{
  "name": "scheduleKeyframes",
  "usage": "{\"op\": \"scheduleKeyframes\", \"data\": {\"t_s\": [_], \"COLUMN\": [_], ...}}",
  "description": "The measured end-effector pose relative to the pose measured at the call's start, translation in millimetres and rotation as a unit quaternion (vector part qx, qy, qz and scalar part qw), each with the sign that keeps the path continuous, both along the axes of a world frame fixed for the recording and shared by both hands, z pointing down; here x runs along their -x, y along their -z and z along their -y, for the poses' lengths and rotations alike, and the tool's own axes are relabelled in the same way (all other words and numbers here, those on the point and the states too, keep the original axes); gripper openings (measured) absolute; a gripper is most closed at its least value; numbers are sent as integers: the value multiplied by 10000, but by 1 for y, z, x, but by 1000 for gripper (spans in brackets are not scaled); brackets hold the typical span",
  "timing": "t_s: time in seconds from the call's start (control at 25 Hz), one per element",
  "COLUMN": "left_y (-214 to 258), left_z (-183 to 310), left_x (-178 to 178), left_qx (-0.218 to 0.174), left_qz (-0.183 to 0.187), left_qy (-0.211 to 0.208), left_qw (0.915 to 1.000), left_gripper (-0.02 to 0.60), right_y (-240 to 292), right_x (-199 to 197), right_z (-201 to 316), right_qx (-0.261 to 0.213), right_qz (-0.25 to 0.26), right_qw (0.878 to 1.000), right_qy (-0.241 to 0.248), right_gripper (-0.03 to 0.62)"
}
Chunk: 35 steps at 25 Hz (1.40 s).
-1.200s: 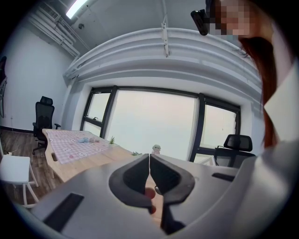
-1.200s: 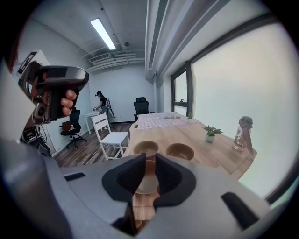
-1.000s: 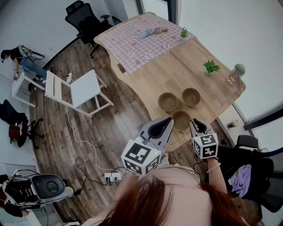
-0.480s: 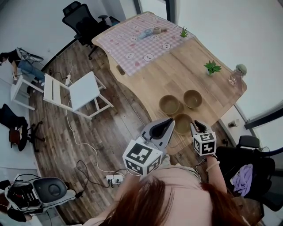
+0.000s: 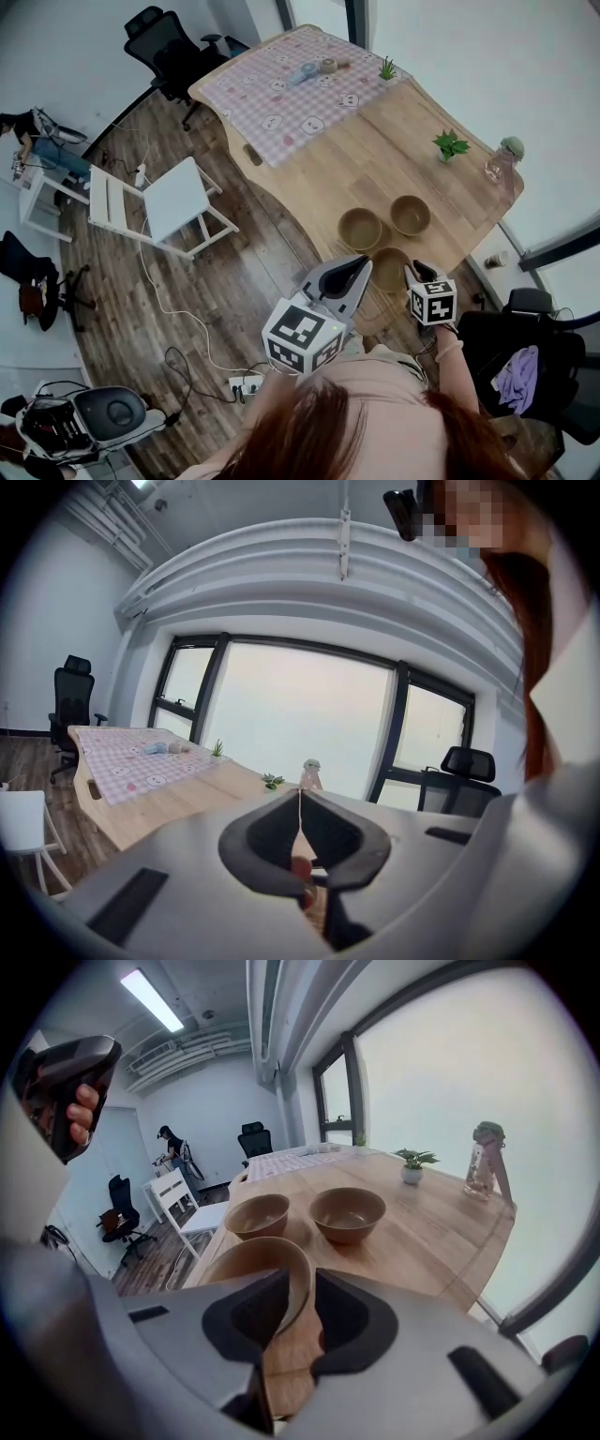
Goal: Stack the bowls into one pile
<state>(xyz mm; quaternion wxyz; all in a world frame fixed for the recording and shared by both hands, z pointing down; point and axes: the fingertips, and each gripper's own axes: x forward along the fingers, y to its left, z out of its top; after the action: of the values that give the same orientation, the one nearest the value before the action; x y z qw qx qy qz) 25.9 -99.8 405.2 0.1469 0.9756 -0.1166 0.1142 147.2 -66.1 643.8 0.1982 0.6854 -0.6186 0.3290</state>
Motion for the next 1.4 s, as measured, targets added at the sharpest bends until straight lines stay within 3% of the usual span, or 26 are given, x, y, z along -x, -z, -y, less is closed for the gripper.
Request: {"op": "scheduleKeyframes", "data": {"t_s": [0.52, 0.84, 1.4], "left_y": [-8, -8, -1], "left_z": [23, 29, 34], "left_x": [-1, -16, -38], "left_qx": [164, 198, 193], "left_qz": [56, 70, -7], "left_qy": [-95, 17, 357], "left_qw": [9998, 9998, 9992], "left_gripper": [11, 11, 11], "right_y": [-20, -24, -14], "right_x": [-1, -6, -3], "right_z": [11, 12, 15], "right_qx": [189, 336, 325], "right_qz": [409, 321, 618], "right_qw": [9981, 9986, 9968], "right_qy": [-429, -233, 385], "right_gripper": [89, 31, 17]}}
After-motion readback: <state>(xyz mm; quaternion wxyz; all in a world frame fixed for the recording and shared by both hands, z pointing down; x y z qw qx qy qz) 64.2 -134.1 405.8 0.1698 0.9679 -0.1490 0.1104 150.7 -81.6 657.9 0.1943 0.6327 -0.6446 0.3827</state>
